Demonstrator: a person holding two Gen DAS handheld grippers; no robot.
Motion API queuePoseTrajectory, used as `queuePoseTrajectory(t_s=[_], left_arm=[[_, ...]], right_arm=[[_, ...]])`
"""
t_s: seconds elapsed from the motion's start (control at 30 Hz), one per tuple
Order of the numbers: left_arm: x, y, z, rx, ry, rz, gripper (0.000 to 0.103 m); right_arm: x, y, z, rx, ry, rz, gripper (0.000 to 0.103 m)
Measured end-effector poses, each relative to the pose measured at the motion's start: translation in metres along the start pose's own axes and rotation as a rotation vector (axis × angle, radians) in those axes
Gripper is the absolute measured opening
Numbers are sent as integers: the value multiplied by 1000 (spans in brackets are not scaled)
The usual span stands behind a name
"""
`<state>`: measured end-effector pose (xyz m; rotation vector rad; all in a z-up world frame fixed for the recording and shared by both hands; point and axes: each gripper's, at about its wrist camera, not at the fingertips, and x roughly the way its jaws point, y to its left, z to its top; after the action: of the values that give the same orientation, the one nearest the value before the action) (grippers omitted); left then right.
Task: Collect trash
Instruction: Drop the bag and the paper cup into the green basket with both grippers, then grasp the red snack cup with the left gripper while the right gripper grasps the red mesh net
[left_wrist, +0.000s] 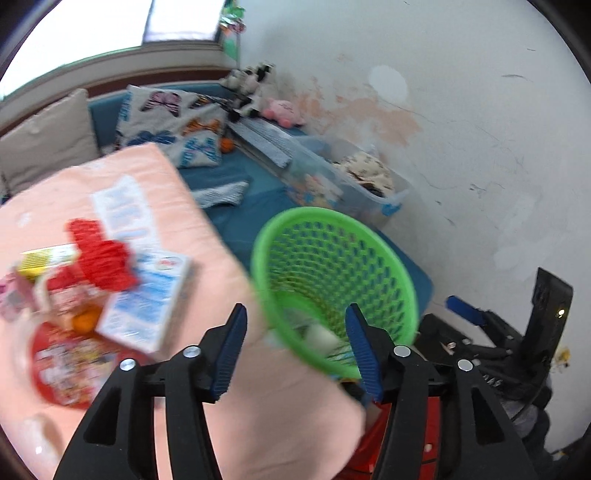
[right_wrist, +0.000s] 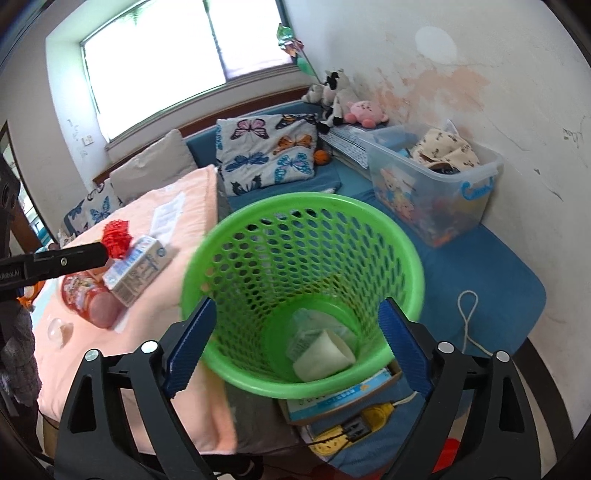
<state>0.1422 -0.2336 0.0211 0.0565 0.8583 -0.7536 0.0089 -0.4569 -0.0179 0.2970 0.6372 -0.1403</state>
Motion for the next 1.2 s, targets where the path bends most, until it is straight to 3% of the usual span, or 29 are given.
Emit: queuePoseTrajectory(t_s=[0.3,0.47,0.63,0.87,0.93,1.2], left_arm=[[-49,70,-16,-79,-68,150,57],[-58,120,-25,-169,-61,199,57],[-56,157,-32,-240,-37,164,57],[-62,163,-31,-257,-75,105,59],[-64,164,-31,-254,-86,113,66],[-58,181,-31,-261,-54,113,66]], right_arm=[[1,39,9,-47,-11,54,91],[9,60,13,-73,-3,81,90],[18,83,21,-112,11,107,91],[27,107,31,-163,15,137,90],[29,112,34,-178,17,144,90],[38,132,40,-218,25,167,90]])
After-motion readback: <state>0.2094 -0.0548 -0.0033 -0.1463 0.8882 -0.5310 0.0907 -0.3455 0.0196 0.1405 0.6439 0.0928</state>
